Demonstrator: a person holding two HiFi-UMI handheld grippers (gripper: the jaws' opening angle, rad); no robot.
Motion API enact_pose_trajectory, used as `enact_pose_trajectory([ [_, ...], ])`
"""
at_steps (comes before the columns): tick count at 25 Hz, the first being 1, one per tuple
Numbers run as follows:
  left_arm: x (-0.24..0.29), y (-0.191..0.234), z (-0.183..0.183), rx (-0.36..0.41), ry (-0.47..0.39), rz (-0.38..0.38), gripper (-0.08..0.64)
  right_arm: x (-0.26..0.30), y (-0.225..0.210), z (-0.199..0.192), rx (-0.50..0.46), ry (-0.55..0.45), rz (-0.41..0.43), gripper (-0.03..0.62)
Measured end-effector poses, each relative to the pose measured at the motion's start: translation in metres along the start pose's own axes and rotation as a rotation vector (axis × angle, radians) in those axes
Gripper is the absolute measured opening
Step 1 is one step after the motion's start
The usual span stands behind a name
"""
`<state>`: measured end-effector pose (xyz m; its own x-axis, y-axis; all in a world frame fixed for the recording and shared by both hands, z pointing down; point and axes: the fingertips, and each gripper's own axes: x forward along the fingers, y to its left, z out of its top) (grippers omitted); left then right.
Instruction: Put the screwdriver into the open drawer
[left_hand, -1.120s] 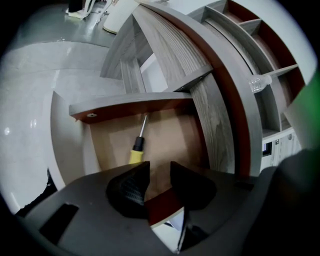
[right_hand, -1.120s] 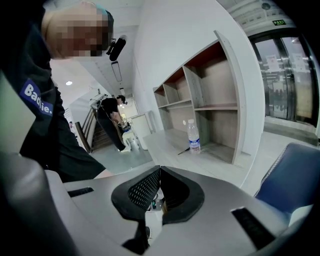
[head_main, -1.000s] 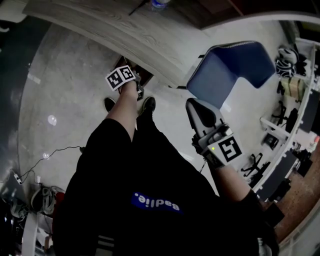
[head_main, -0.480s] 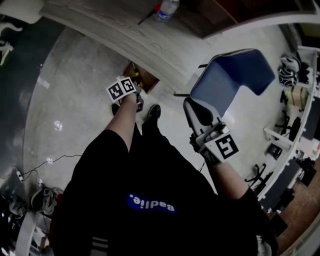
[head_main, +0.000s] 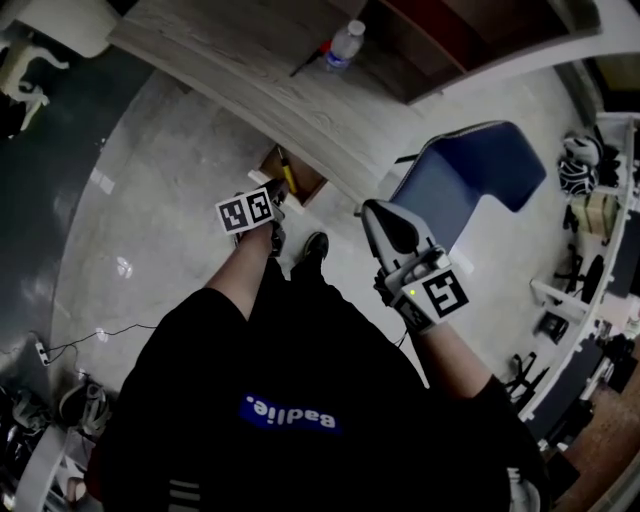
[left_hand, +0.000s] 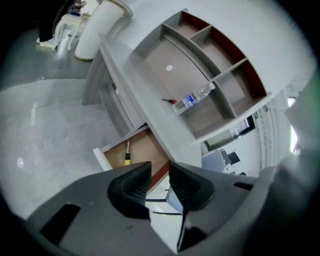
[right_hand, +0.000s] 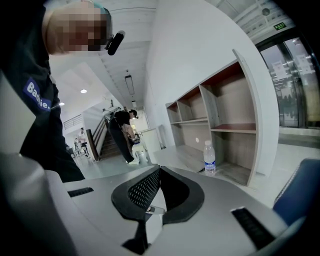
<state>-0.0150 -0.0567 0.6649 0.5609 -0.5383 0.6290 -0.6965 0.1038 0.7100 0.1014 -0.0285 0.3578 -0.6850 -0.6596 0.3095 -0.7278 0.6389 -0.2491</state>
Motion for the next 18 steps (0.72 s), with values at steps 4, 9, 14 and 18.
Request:
enact_pose_trajectory([
  [4,-0.024,-0.030,0.005,0.156,0.010,-0.054,0.109,0.001,0.003,0.003,0.002,-0.013,0.007,0.028],
  [9,-0.060,-0.066,0.023,0.306,-0.019,-0.126,0.100,0.009,0.006,0.010,0.000,-0.033,0.020,0.029],
  [14,-0.096,-0.105,0.037,0.434,-0.065,-0.190,0.092,0.010,0.007,0.016,-0.004,-0.045,0.025,0.029],
  [18,-0.121,-0.144,0.049,0.522,-0.120,-0.258,0.084,0.012,0.011,0.021,-0.014,-0.053,0.033,0.028],
])
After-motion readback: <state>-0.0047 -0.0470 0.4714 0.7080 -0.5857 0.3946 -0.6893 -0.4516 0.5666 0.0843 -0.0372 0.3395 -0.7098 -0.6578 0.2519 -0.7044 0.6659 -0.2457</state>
